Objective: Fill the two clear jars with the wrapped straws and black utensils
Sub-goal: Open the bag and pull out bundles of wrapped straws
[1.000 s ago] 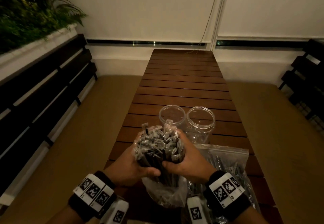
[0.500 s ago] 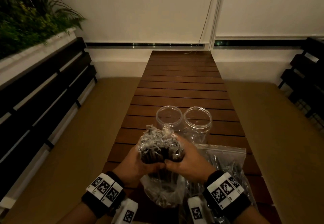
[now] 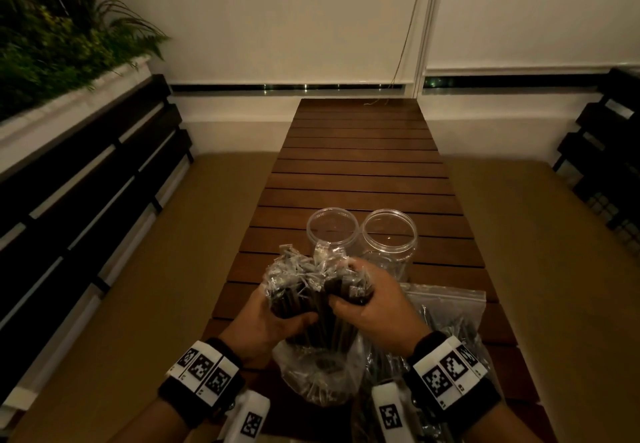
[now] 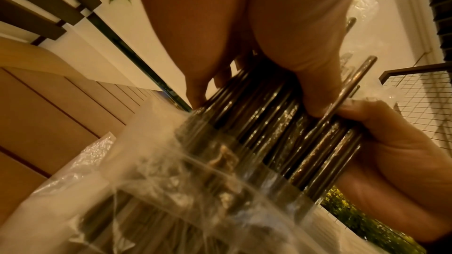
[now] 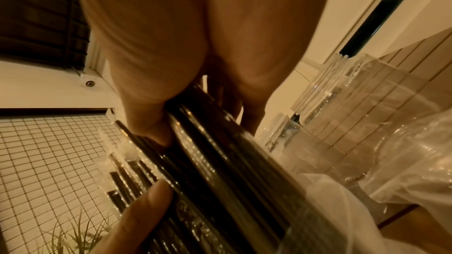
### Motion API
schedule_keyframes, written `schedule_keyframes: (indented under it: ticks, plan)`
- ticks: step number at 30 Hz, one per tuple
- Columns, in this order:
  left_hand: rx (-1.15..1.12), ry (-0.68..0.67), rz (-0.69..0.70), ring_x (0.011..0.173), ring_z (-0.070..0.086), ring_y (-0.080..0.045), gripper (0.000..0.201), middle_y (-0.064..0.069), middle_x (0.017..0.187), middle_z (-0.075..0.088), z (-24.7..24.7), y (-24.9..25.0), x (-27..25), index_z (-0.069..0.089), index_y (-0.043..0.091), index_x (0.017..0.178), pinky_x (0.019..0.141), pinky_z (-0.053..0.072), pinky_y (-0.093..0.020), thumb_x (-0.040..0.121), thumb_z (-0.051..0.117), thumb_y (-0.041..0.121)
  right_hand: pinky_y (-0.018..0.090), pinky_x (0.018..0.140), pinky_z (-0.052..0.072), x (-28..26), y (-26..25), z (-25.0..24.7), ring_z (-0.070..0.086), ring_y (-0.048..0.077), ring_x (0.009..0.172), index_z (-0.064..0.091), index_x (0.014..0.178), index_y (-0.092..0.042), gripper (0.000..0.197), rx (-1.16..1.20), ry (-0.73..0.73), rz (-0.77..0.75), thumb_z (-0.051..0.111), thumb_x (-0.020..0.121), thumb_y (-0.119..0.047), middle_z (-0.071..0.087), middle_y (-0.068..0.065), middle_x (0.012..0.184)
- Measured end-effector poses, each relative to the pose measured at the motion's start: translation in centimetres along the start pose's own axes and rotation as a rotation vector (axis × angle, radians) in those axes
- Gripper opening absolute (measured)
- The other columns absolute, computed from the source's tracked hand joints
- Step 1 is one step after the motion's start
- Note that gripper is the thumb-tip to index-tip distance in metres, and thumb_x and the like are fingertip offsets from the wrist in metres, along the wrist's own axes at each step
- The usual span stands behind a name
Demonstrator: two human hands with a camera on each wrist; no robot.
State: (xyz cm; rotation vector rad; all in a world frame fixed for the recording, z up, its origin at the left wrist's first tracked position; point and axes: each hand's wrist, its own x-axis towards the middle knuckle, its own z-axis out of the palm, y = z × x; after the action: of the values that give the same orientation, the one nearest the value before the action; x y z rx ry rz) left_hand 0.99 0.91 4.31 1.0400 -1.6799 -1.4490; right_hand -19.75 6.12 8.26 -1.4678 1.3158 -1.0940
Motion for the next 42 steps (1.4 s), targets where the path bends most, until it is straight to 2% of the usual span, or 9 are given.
schedule_keyframes:
  ticks: [3,7,12,17,22,26,32,38,42]
  plan:
    - [0.028,-0.001,0.003,0.105,0.07,-0.011,0.075,0.001,0.109,0.074,0.1,0.0,0.0,0.057,0.002,0.12,0.082,0.057,-0.019,0.065,0.086,0.045,0.013,0.078,0.054,0.0,0.1,-0.1,0.067,-0.003,0.096,0.063,0.105,-0.027,0.03,-0.013,-0.003,-0.004,0.075,0.083,-0.01,0.071,-0.009,0.101]
    - [0.041,0.003,-0.008,0.11,0.068,-0.014,0.063,-0.003,0.116,0.072,0.3,-0.2,0.0,0.061,0.008,0.119,0.09,0.057,-0.027,0.066,0.081,0.036,0.015,0.071,0.054,0.0,0.1,0.1,0.068,0.002,0.085,0.063,0.105,-0.025,0.028,-0.037,-0.023,-0.024,0.071,0.083,-0.008,0.07,-0.005,0.097]
    - [0.058,-0.029,-0.044,0.107,0.069,-0.01,0.056,-0.005,0.111,0.072,0.2,-0.3,-0.1,0.059,0.004,0.121,0.084,0.057,-0.02,0.072,0.084,0.016,0.025,0.088,0.058,-0.1,0.2,0.4,0.064,0.003,0.109,0.049,0.113,-0.057,0.055,-0.021,-0.048,-0.027,0.075,0.076,-0.024,0.056,-0.021,0.124]
    - [0.118,-0.064,-0.063,0.102,0.071,-0.006,0.034,0.013,0.105,0.075,0.2,0.0,-0.3,0.062,0.014,0.112,0.079,0.057,-0.017,0.082,0.071,-0.001,0.03,0.081,0.061,-0.3,-0.1,0.7,0.072,0.009,0.094,0.054,0.112,-0.027,0.039,0.016,-0.053,-0.02,0.073,0.084,-0.007,0.072,-0.01,0.103]
    - [0.052,-0.044,-0.056,0.106,0.07,-0.009,0.044,0.006,0.11,0.075,0.3,0.3,-0.5,0.059,0.016,0.117,0.082,0.057,-0.019,0.08,0.072,-0.005,0.03,0.082,0.061,-0.2,-0.4,0.7,0.07,0.006,0.099,0.048,0.126,-0.032,0.059,0.05,-0.075,0.001,0.071,0.082,0.0,0.07,-0.019,0.104]
    - [-0.031,-0.05,-0.071,0.108,0.07,-0.017,0.073,-0.006,0.113,0.073,0.0,-0.2,-0.4,0.046,-0.002,0.134,0.079,0.057,-0.019,0.071,0.08,0.008,0.024,0.082,0.059,0.1,-0.4,0.8,0.067,-0.001,0.104,0.048,0.133,-0.03,0.067,0.037,-0.094,-0.004,0.069,0.081,0.005,0.068,-0.027,0.107]
    - [-0.013,-0.061,-0.055,0.113,0.068,-0.019,0.051,-0.007,0.118,0.071,-0.1,-0.7,-0.1,0.058,0.017,0.12,0.089,0.057,-0.027,0.074,0.08,0.01,0.017,0.078,0.056,0.2,0.0,1.0,0.071,0.004,0.095,0.064,0.111,-0.023,0.036,0.014,-0.039,0.0,0.072,0.084,-0.001,0.074,-0.009,0.103]
    - [0.028,-0.054,-0.078,0.114,0.067,-0.019,0.087,-0.009,0.121,0.069,0.1,-1.4,0.1,0.054,0.005,0.127,0.094,0.057,-0.036,0.061,0.086,0.051,0.012,0.078,0.053,0.2,1.1,0.9,0.066,0.0,0.103,0.058,0.121,-0.027,0.044,0.005,0.023,0.045,0.073,0.083,-0.009,0.067,-0.004,0.118]
    - [0.169,0.009,-0.093,0.122,0.06,-0.025,0.081,-0.002,0.127,0.062,0.1,-2.0,0.2,0.054,0.033,0.128,0.097,0.055,-0.044,0.058,0.085,0.063,0.011,0.08,0.052,0.1,0.9,0.7,0.065,-0.005,0.105,0.052,0.122,-0.041,0.055,0.045,0.026,0.079,0.07,0.085,-0.003,0.066,-0.009,0.12]
